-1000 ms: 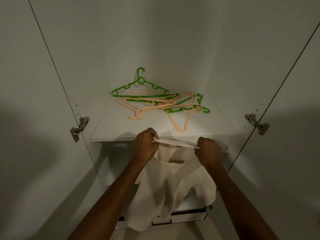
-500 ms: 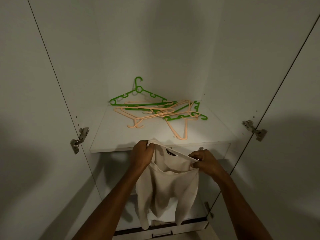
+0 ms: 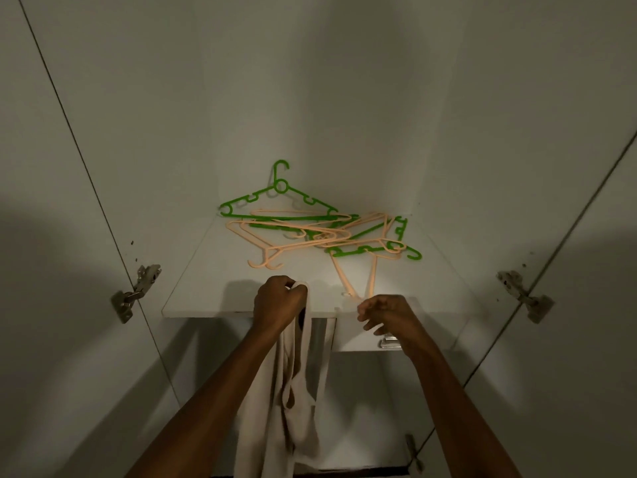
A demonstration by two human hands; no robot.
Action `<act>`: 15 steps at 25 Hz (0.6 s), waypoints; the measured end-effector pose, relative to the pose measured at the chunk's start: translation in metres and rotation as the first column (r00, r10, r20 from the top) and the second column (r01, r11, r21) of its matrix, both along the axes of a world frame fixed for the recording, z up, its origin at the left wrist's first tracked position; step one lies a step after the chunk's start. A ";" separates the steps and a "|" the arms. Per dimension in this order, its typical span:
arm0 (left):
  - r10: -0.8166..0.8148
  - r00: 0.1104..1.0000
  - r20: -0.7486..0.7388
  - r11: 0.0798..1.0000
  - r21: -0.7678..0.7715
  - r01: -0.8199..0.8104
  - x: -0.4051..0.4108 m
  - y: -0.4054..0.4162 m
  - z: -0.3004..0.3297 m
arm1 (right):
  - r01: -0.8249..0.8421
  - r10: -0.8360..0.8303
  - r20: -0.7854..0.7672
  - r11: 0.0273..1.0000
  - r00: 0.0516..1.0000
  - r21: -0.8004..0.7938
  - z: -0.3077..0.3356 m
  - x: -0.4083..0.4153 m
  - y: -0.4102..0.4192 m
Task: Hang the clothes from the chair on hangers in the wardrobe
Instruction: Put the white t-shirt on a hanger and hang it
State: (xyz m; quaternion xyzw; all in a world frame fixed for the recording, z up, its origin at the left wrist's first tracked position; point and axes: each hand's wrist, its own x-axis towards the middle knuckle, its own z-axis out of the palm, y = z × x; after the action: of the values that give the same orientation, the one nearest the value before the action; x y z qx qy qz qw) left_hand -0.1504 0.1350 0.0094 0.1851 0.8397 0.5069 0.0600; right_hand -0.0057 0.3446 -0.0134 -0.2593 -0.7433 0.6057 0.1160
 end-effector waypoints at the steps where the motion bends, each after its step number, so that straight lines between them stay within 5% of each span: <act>1: 0.001 1.000 0.006 1.000 -0.008 -0.001 -0.005 0.005 0.002 | 0.055 -0.055 -0.024 0.998 0.998 0.005 0.003 -0.017 0.011; 4: 0.029 0.999 0.043 1.000 -0.001 -0.029 -0.022 0.020 0.011 | 0.184 -0.183 -0.062 0.983 0.981 0.001 0.009 -0.079 0.046; 6: 0.073 0.993 0.090 0.996 0.038 -0.077 -0.030 0.029 0.016 | 0.190 -0.181 -0.061 0.947 0.982 0.260 0.006 -0.125 0.068; 9: 0.142 0.977 0.157 0.986 0.067 -0.154 -0.045 0.037 0.009 | 0.011 -0.032 0.009 0.591 0.999 0.807 -0.002 -0.184 0.077; 12: 0.193 0.956 0.220 0.974 0.073 -0.213 -0.059 0.036 -0.010 | -0.168 0.111 0.140 0.314 0.984 0.934 -0.009 -0.217 0.070; 15: 0.225 0.940 0.255 0.968 0.053 -0.246 -0.067 0.031 -0.016 | -0.305 0.159 0.278 0.182 0.947 0.935 -0.012 -0.234 0.064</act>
State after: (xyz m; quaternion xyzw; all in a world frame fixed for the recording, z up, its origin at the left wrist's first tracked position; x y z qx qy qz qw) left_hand -0.2173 0.1657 -0.0062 0.0209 0.8198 0.5644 0.0951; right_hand -0.2395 0.4086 -0.0254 -0.0496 -0.9922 0.0049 0.1146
